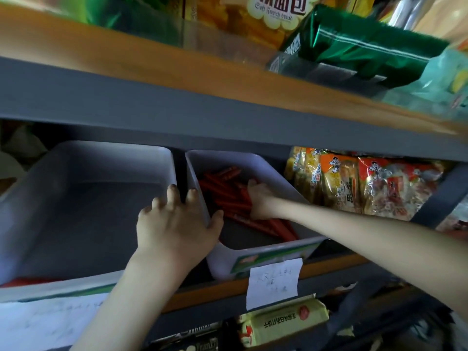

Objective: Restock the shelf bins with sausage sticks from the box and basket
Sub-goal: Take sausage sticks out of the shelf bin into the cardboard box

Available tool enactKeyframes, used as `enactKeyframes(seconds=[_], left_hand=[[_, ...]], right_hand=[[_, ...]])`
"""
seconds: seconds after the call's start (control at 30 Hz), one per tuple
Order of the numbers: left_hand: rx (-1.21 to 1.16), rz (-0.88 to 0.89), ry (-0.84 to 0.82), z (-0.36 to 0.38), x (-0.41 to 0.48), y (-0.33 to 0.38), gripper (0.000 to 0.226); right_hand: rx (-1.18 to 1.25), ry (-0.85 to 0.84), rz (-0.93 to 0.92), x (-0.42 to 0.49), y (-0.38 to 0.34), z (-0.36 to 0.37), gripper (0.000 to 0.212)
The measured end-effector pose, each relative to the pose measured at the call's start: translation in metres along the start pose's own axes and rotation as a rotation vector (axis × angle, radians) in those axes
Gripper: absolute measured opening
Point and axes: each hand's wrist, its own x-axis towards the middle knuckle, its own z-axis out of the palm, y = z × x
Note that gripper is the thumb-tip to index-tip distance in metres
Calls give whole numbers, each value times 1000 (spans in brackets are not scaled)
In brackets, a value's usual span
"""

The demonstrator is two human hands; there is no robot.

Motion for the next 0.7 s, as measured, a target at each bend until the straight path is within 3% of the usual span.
enactKeyframes(seconds=[0.1,0.3,0.47,0.57,0.7], left_hand=[[-5,-1,0,0,0,-1,64],[-12,-26,56,-2,-1,2,68],[42,73,437,-1,4,14,84],[136,182,498,-1,12,44,91],[204,224,492,1,21,92,56]], right_hand=[[-6,71,-39,-4,2,0,55],[35,267,-148,-26,18,-30,63],[109,528,-270,-62,30,-46,70],[119,634,-397,-84,33,-45,70],[146,787,-436,-90,41,-39,69]])
